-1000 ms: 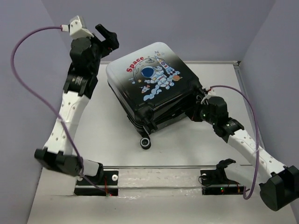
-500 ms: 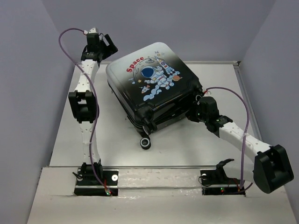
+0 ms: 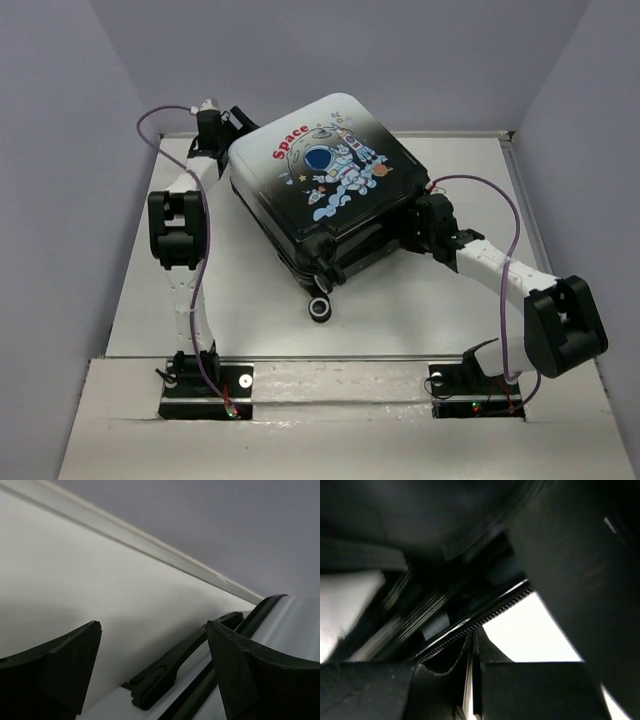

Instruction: Pack the luggage

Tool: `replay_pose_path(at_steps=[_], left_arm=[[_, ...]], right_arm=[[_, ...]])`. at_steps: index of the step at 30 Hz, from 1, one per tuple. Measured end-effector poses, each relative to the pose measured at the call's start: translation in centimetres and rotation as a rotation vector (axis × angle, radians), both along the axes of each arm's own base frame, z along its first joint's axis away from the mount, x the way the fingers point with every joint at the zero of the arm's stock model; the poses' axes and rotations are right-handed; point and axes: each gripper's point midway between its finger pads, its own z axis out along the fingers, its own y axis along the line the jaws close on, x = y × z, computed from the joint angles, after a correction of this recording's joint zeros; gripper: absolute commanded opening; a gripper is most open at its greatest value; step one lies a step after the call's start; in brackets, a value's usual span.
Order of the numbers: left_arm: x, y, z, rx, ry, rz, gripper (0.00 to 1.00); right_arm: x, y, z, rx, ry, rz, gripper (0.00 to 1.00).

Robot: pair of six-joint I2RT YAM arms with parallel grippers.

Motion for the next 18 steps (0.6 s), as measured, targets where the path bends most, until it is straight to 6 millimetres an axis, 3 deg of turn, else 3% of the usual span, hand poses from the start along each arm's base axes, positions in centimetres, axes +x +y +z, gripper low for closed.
replay_pose_path(at_steps=[5,8,11,14,16,17,18], left_arm=[[-5.1,2.8,-1.4,-0.076,0.034,0.156,0.97],[-8.9,4.3,-0.9,-0.081,0.012,0.259,0.97],[-13.8,6.4,0.1,-0.051,-0.019,0.384,0.97],[-18.6,7.3,0.2,-0.017,-0.030,0.467,0.98],[-22.2,7.3,-0.1,0.008,-0.041,0.504,0.98],[-23.9,7.3,-0.2,0.024,-0.040,0.517,0.98],[-25.3,6.9,-0.1,0.034,-0.048,0.514,0.98]], right_arm=[[2.3,-1.2,0.0,-0.030,0.027,-0.016,0.07],[4.6,-1.7,0.2,-0.035,0.049,-0.014,0.07],[7.7,-1.3,0.6,-0.012,0.061,0.012,0.08],[12.4,-0.1,1.0,0.020,0.053,0.059,0.15],[16.8,1.2,1.2,0.062,0.041,0.102,0.30],[19.0,1.7,1.6,0.093,0.015,0.105,0.47],[20.9,2.2,2.0,0.135,-0.014,0.109,0.57]])
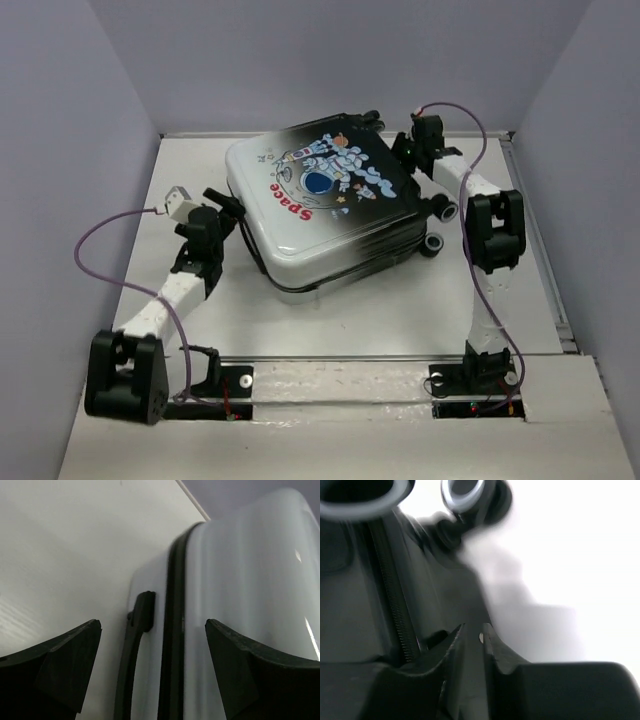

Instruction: Pack the luggage

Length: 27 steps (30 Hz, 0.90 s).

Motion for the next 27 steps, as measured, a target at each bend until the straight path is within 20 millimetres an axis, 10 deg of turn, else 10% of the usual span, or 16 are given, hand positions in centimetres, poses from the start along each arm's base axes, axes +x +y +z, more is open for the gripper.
replay_pose_path(at_steps=[4,8,13,17,21,24,27], left_arm=[[-6.5,-3.1,0.8,0.093,-0.017,-0.094,0.98],[-9.8,-4.9,1.0,0.111,-0.012,-0.200,0.98],[-11.0,-5.7,4.1,0.140,-0.055,-0.261,0.99],[-10.3,-6.0,11.8,0.134,-0.208,-0.258,0.99],[-9.2,-6.0,17.4,0.159,-0.304,-0.243,0.99],[-6.3,-7.5,20.9,0.210,-0.296,-0.279,0.99],[-1.5,-9.4,24.2,0.247,-0.304,-0.315,0.99]], right_arm=[[7.7,2.2,4.2,0.169,-0.137,0.012,0.87],[8.7,4.6,10.3,0.272,-0.228,0.083,0.94],[3.7,10.3,18.3,0.248,-0.340,0.232,0.92],[-2.5,10.4,25.1,0.181,-0.437,0.270,0.23],[-8.9,6.0,29.3,0.116,-0.543,0.215,0.07],[-14.2,2.2,27.8,0.083,-0.579,0.147,0.07],[-18.0,-0.5,21.6,0.036,-0.503,0.081,0.07]])
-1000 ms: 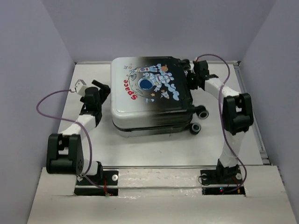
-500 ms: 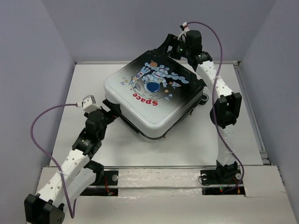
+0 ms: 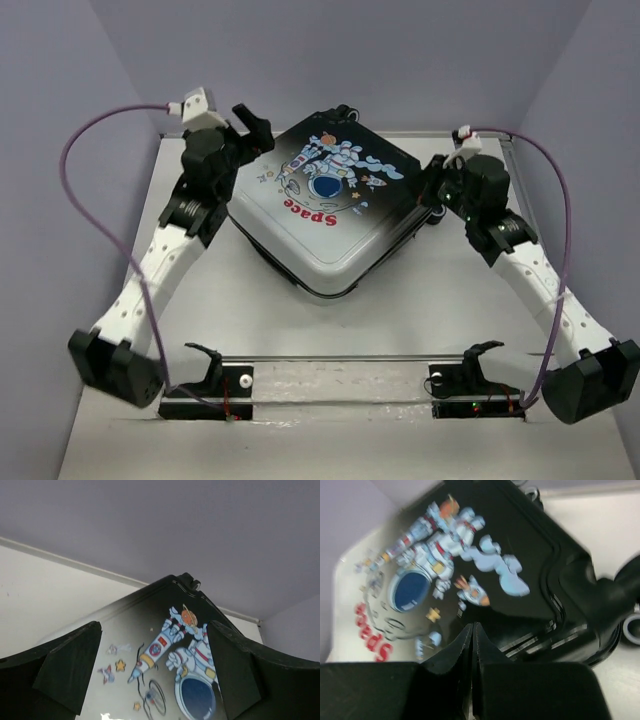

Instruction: Pack the luggage

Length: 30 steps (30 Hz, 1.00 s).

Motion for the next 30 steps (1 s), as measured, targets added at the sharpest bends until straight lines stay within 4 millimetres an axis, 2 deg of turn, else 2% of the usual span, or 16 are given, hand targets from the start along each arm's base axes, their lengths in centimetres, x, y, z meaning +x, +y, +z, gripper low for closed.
replay_pose_path(at_steps=[2,3,4,5,8,10,13,16,17,22,24,26,30], left_arm=[[3.8,-1.0,-0.8,0.033,0.041,-0.018,0.99],[5.7,-1.1,-2.0,0.046,0.076,-0.030,0.99],[7.4,-1.1,-3.4,0.053,0.115,-0.042,0.99],[8.7,-0.8,-4.4,0.054,0.141,-0.050,0.99],[13.7,0.9,-9.8,0.053,0.282,-0.087,0.99],[16.1,2.4,-13.6,0.052,0.384,-0.085,0.99],[17.7,3.8,-16.8,0.054,0.474,-0.084,0.99],[18.2,4.2,-18.4,0.050,0.517,-0.100,0.99],[18.1,4.0,-18.7,0.046,0.525,-0.113,0.99],[17.1,2.4,-20.5,-0.039,0.503,-0.173,0.99],[16.3,2.8,-20.8,-0.086,0.453,-0.154,0.99],[14.5,4.1,-20.6,-0.134,0.408,-0.114,0.99],[10.9,5.5,-19.6,-0.178,0.340,-0.060,0.99]], right_arm=[[-1.0,-1.0,-3.9,-0.016,0.058,-0.043,0.07],[-1.6,-1.7,-7.2,-0.037,0.124,-0.074,0.07],[-1.7,-1.8,-8.3,-0.015,0.124,-0.091,0.07],[-1.8,-2.1,-8.1,-0.004,0.106,-0.107,0.07],[-3.2,-3.5,-7.8,0.002,0.078,-0.165,0.07],[-4.1,-4.4,-9.1,-0.015,0.100,-0.197,0.07],[-4.8,-5.2,-12.2,-0.056,0.171,-0.228,0.07],[-5.4,-5.4,-15.4,-0.093,0.255,-0.225,0.07],[-5.5,-5.4,-15.8,-0.098,0.267,-0.222,0.07],[-4.9,-3.3,-20.0,-0.115,0.395,-0.127,0.07],[-4.6,-2.5,-21.5,-0.127,0.449,-0.084,0.07],[-3.8,-2.2,-21.8,-0.131,0.474,-0.075,0.07],[0.2,-2.3,-21.3,-0.152,0.469,-0.087,0.07]])
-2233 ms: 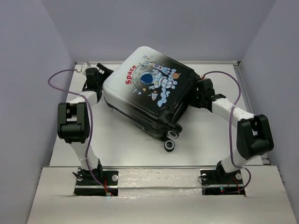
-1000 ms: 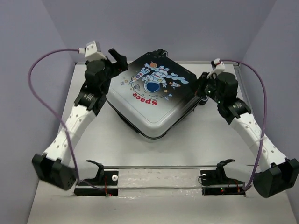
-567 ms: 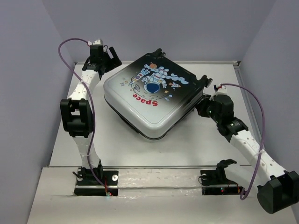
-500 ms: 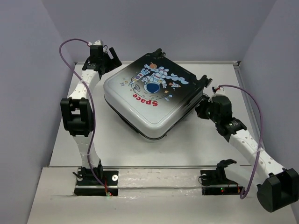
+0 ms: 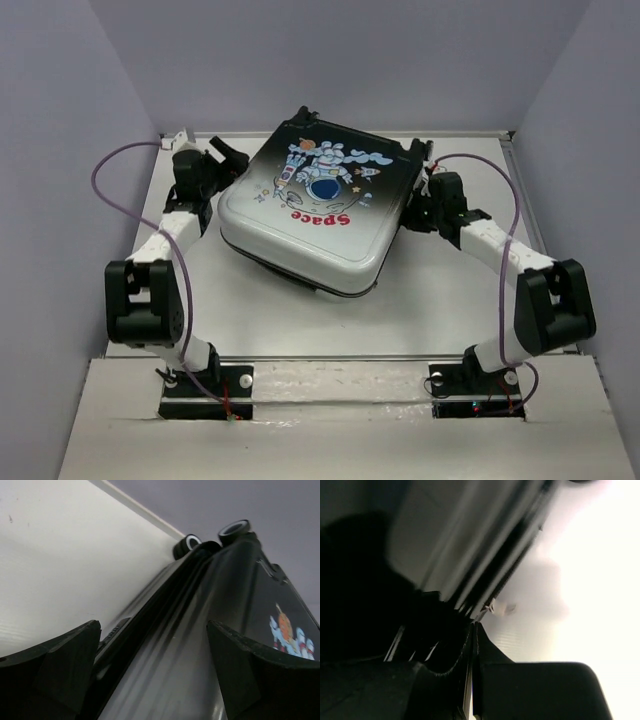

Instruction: Pack the luggage

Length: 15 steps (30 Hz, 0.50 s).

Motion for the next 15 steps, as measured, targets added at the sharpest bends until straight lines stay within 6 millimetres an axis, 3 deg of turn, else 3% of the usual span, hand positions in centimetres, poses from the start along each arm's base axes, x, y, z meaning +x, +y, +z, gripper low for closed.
replay_pose_path(at_steps=[5,7,11,13,15], left_arm=[[-4.8,1.1,1.2,-0.019,-0.091,0.072,0.99],[-6.0,1.0,1.7,-0.015,-0.090,0.076,0.99],[-6.1,0.6,3.4,0.022,-0.057,0.059,0.99],[-5.8,0.6,5.6,0.046,-0.057,0.059,0.99],[-5.3,0.9,10.3,0.083,-0.118,0.069,0.99]], right_arm=[[5.6,0.8,0.3,0.001,-0.021,-0.006,0.07],[6.9,1.3,0.8,0.014,-0.030,-0.004,0.17],[6.9,1.5,2.3,0.027,-0.049,-0.012,0.59],[6.1,1.2,3.1,0.026,-0.051,-0.026,0.65],[4.5,0.6,3.8,0.026,-0.068,-0.035,0.66]])
